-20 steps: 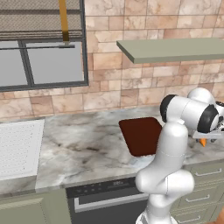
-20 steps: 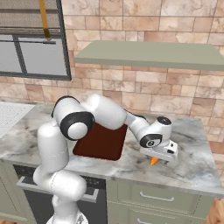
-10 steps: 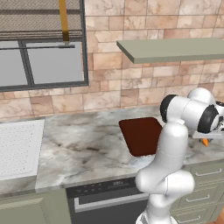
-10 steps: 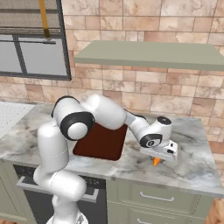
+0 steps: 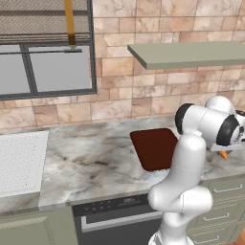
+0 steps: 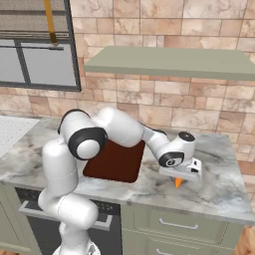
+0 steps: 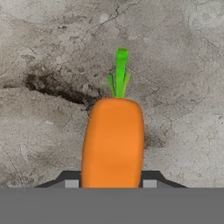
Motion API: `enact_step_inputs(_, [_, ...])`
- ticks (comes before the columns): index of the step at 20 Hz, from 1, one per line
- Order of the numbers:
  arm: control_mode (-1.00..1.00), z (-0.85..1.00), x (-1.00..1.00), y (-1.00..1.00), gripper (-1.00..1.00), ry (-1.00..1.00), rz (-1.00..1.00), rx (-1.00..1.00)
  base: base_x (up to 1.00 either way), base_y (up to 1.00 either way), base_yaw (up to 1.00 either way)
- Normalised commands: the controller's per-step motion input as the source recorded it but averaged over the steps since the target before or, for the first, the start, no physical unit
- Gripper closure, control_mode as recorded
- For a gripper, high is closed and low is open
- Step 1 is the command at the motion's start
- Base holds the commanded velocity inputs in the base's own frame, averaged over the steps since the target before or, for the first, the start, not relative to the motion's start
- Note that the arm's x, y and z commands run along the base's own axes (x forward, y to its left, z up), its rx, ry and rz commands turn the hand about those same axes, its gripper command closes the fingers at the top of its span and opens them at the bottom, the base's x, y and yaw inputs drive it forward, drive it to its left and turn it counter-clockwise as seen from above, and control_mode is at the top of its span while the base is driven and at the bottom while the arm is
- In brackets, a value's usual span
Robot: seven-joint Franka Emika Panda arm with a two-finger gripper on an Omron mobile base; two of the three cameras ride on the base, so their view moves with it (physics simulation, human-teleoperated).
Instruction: Place the two vegetables and bowl onto the tray for setting up a vegetable dip station.
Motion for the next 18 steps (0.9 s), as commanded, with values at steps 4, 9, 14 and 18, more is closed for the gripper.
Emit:
enact_step_inputs(4, [-1.00, 0.31, 0.00, 0.00, 1.00, -0.07, 0.22, 0.00, 0.00, 0.00, 0.00])
enact_step_inputs(9, [-1.00, 0.21, 0.00, 0.15, 1.00, -0.05, 0.29, 0.00, 0.00, 0.00, 0.00])
enact_step_inputs(14, [-1.00, 0.15, 0.00, 0.52, 1.00, 0.00, 0.31, 0.00, 0.00, 0.00, 0.00])
enact_step_inputs(18, [-1.00, 0.56, -0.01, 0.48, 1.00, 0.00, 0.22, 0.00, 0.00, 0.00, 0.00])
